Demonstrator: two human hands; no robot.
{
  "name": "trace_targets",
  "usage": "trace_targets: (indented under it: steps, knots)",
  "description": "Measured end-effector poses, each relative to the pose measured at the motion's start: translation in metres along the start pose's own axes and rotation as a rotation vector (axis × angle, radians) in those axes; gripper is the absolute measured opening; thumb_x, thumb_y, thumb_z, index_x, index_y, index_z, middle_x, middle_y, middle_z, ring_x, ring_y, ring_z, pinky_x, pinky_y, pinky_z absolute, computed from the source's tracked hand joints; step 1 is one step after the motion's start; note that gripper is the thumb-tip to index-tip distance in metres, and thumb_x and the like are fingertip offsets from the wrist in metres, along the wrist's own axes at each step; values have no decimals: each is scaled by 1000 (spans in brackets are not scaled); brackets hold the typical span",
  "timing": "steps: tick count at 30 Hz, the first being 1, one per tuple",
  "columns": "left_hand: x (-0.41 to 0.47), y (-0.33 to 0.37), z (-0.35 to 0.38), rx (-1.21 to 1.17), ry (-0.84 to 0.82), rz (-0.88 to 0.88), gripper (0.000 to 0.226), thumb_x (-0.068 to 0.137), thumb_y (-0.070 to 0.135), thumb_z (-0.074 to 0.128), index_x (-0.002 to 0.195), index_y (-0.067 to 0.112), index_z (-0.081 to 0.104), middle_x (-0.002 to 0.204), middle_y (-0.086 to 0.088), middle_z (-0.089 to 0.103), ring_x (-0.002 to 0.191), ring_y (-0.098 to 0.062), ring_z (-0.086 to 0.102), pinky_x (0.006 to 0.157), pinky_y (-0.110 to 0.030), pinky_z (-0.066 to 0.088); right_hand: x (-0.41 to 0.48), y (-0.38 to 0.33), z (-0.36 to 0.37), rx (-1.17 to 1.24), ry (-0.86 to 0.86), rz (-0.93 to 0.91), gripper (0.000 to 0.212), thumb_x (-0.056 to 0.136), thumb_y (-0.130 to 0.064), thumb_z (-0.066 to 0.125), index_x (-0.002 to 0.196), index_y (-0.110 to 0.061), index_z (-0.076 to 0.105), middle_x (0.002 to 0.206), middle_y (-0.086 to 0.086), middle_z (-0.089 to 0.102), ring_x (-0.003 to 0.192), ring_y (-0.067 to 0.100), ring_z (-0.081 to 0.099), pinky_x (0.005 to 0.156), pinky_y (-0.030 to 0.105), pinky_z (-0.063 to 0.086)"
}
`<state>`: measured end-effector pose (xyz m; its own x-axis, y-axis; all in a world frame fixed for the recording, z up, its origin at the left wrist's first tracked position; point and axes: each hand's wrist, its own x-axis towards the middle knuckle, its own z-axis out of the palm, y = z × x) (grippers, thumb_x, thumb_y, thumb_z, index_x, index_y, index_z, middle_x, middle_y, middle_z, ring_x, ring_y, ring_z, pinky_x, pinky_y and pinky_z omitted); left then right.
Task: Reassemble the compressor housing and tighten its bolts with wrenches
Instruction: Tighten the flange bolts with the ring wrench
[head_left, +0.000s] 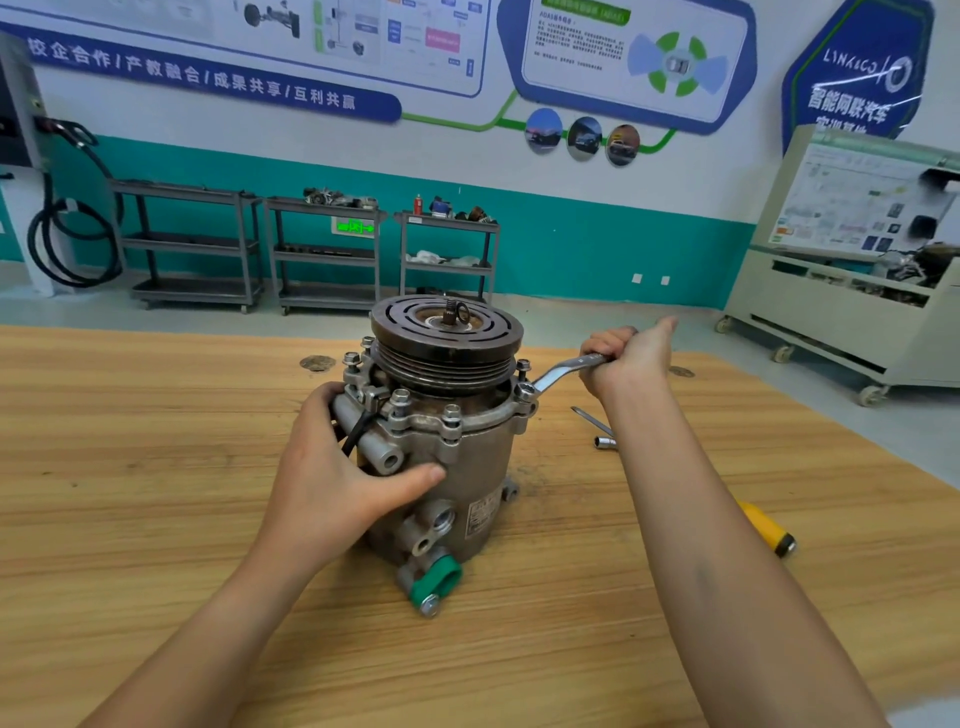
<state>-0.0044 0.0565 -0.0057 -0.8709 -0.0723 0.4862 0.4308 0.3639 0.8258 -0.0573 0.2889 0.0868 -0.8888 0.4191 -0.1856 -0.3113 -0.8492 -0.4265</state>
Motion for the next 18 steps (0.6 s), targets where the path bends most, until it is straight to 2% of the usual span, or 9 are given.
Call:
trace_targets:
  steps: [3, 6, 8, 12, 15, 18]
  knots:
    - [-1, 0, 0, -22, -9, 8, 90, 43, 35, 89, 112, 38, 32, 99, 32, 42, 95, 2, 46, 72, -10, 33, -16, -5, -8, 45, 25, -120, 55, 93, -59, 37, 59, -18, 26, 36, -6, 22, 28, 9, 20, 31, 14, 19]
    - [-1, 2, 0, -47, -13, 15, 86, 42, 37, 87, 110, 39, 34, 97, 32, 45, 86, 17, 46, 69, -8, 33, -34, -9, -19, 78, 16, -254, 51, 95, -54, 39, 61, -18, 29, 39, -7, 24, 31, 10, 22, 35, 14, 23]
    - [-1, 4, 1, -52, -16, 17, 86, 40, 39, 86, 108, 39, 34, 96, 32, 45, 85, 20, 42, 67, -8, 32, -48, -9, -27, 86, -2, -337, 48, 98, -47, 37, 61, -18, 30, 41, -7, 23, 33, 10, 22, 39, 16, 26]
    - [0, 3, 1, -52, -12, 15, 88, 39, 41, 86, 109, 39, 33, 97, 32, 44, 88, 9, 46, 69, -8, 32, -76, -4, -38, 113, -28, -487, 43, 101, -38, 33, 62, -18, 30, 44, -6, 23, 36, 11, 25, 44, 17, 33]
    - [0, 2, 2, -55, -15, 15, 89, 40, 40, 86, 110, 38, 32, 97, 32, 42, 96, 0, 45, 69, -8, 32, -103, 5, -49, 83, -114, -603, 43, 101, -36, 33, 62, -18, 29, 45, -5, 26, 41, 14, 30, 52, 20, 42]
    - [0, 2, 3, -57, -16, 17, 89, 41, 39, 87, 111, 38, 31, 97, 33, 41, 100, -2, 45, 70, -8, 32, -131, 26, -60, 80, -208, -716, 47, 100, -34, 34, 55, -20, 35, 48, -4, 31, 47, 15, 37, 62, 25, 51]
